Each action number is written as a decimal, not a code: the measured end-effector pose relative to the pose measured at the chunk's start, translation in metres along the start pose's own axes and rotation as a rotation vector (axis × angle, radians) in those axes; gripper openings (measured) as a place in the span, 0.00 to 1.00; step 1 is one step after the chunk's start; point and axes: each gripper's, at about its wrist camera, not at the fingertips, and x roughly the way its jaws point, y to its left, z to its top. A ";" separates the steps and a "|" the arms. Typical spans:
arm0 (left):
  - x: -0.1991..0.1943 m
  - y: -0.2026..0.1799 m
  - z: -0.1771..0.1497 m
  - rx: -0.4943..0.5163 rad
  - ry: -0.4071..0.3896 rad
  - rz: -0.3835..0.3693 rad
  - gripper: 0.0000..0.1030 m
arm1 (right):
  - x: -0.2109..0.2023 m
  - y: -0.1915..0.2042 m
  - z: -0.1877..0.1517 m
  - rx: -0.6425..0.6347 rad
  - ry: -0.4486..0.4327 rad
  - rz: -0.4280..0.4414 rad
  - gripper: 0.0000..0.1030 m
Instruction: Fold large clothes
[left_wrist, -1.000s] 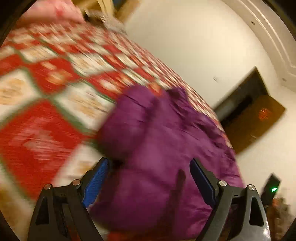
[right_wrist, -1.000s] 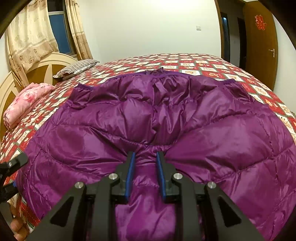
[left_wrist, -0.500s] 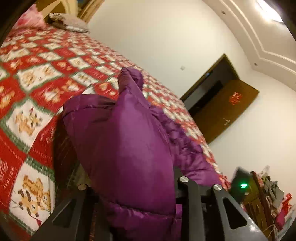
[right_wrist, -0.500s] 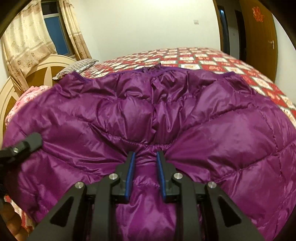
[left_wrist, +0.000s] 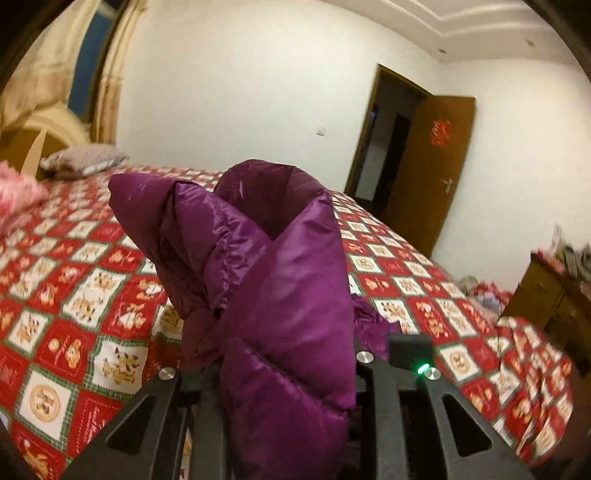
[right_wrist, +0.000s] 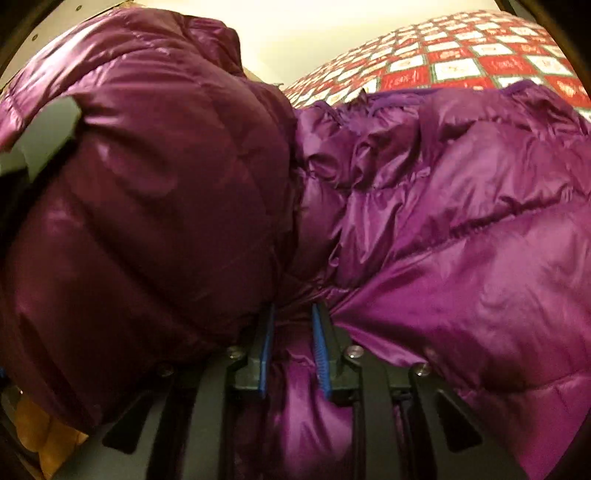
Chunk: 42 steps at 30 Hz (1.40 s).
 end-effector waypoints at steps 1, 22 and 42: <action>0.000 -0.006 -0.002 0.032 -0.001 0.007 0.23 | -0.007 -0.002 0.000 -0.002 0.007 0.006 0.24; 0.066 -0.135 -0.096 0.518 0.178 -0.104 0.23 | -0.177 -0.070 -0.032 0.103 -0.322 -0.382 0.25; 0.048 -0.134 -0.112 0.622 0.175 -0.140 0.27 | -0.148 -0.093 -0.006 -0.013 -0.156 -0.415 0.15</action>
